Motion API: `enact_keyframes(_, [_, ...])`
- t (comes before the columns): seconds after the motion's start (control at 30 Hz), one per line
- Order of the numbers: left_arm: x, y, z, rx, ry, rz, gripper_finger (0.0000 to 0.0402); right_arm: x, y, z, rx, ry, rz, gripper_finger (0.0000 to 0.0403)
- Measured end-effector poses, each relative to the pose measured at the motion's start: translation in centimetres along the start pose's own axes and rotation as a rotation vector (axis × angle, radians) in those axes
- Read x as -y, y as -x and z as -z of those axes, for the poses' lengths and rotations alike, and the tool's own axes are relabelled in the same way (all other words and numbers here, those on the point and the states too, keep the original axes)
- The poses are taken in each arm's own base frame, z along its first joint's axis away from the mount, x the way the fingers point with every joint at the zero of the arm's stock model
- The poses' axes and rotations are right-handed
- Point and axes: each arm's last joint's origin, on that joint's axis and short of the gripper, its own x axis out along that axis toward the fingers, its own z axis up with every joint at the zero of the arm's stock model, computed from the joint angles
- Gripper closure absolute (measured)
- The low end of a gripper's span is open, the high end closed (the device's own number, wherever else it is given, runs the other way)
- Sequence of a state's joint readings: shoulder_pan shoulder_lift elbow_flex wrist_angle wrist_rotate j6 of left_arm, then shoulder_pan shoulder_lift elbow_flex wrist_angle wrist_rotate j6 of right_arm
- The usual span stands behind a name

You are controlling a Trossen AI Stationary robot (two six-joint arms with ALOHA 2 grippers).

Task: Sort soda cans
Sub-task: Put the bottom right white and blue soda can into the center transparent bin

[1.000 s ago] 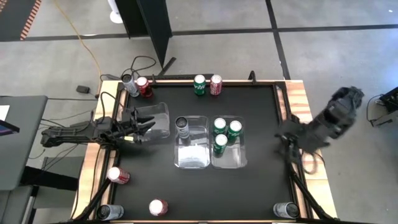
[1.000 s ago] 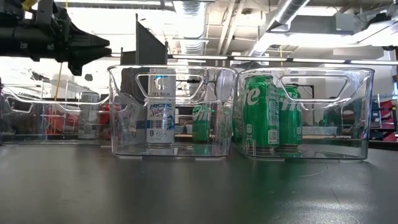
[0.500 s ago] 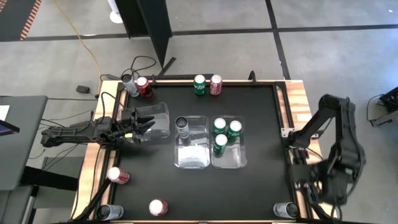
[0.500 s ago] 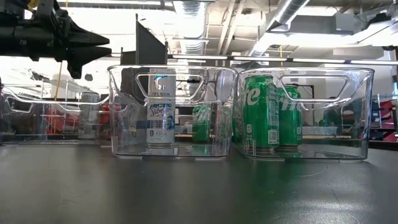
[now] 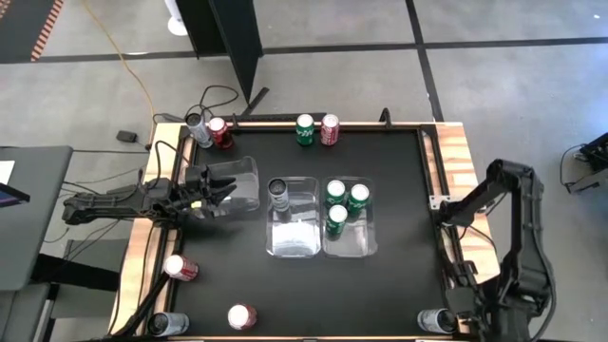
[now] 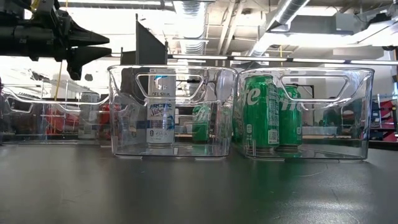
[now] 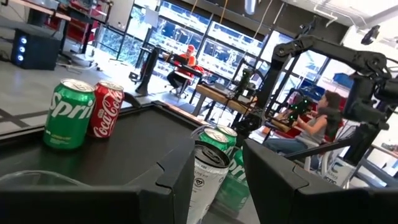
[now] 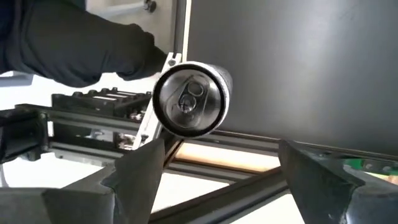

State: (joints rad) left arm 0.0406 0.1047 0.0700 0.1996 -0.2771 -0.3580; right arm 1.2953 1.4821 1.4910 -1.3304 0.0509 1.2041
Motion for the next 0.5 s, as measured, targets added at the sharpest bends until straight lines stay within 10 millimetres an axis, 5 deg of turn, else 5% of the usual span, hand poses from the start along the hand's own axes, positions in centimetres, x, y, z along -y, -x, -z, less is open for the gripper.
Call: enact_keyframes(0.5, [0.0,0.0,0.0,-0.004,-0.026,-0.006,0.027,-1.7,-3.2,-1.6,-0.007,-0.032,0.039,0.0072])
